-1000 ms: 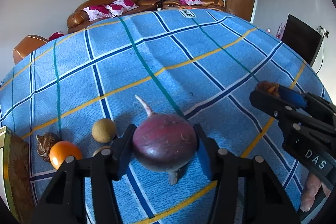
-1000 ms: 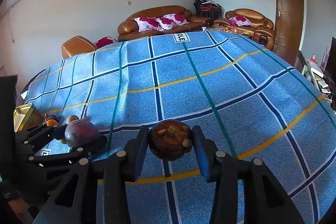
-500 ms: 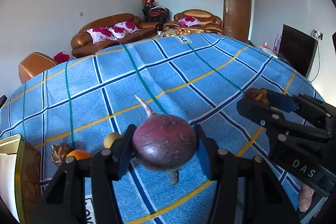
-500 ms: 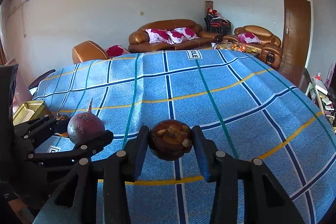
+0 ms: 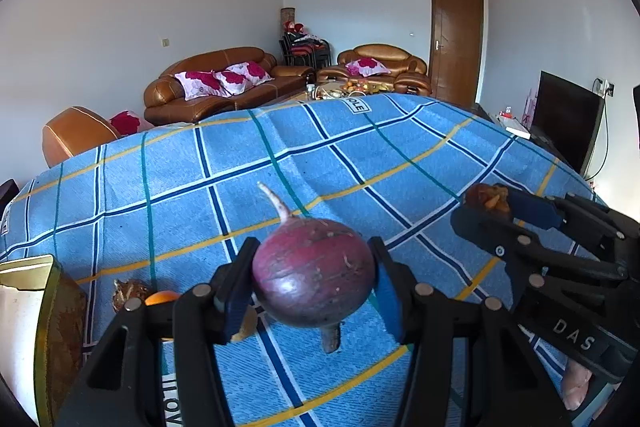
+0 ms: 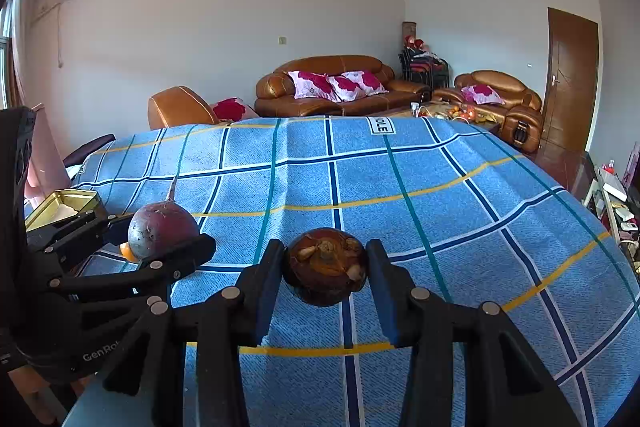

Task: Organize fruits
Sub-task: 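Carry the purple fruit and mangosteen over to the gold tray with both tools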

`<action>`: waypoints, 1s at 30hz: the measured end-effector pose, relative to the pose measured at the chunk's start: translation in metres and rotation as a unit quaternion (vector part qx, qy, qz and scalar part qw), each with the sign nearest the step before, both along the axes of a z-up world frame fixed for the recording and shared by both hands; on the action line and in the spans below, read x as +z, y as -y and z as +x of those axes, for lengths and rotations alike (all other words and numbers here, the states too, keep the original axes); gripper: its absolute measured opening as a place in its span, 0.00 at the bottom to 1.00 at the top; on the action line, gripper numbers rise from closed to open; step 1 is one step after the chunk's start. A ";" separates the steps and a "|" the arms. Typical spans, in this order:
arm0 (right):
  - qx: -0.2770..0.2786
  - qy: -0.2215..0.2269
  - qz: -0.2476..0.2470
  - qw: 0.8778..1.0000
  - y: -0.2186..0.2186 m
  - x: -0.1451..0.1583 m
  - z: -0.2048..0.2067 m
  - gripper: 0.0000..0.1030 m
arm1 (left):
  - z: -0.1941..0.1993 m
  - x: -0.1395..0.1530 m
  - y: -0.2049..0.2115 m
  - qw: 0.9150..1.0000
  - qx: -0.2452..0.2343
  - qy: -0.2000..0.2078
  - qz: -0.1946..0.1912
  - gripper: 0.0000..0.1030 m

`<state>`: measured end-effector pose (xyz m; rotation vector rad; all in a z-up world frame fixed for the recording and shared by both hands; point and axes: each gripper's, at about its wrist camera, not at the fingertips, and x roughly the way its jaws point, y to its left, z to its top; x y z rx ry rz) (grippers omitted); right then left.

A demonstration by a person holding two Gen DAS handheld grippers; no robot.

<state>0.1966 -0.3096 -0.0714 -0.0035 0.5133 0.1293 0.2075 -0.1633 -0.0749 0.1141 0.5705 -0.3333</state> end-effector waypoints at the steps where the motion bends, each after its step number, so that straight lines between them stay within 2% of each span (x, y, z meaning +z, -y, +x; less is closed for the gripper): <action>1: 0.001 0.003 0.000 1.000 0.000 0.001 -0.001 0.43 | -0.001 0.001 0.000 1.000 0.001 0.003 -0.001 0.54; 16: 0.008 0.029 -0.005 1.000 -0.002 0.005 -0.009 0.43 | -0.015 0.007 0.000 0.999 0.003 0.045 0.002 0.54; 30: 0.013 0.057 -0.013 0.998 -0.005 0.008 -0.018 0.43 | -0.025 0.011 -0.007 0.998 0.015 0.065 -0.005 0.54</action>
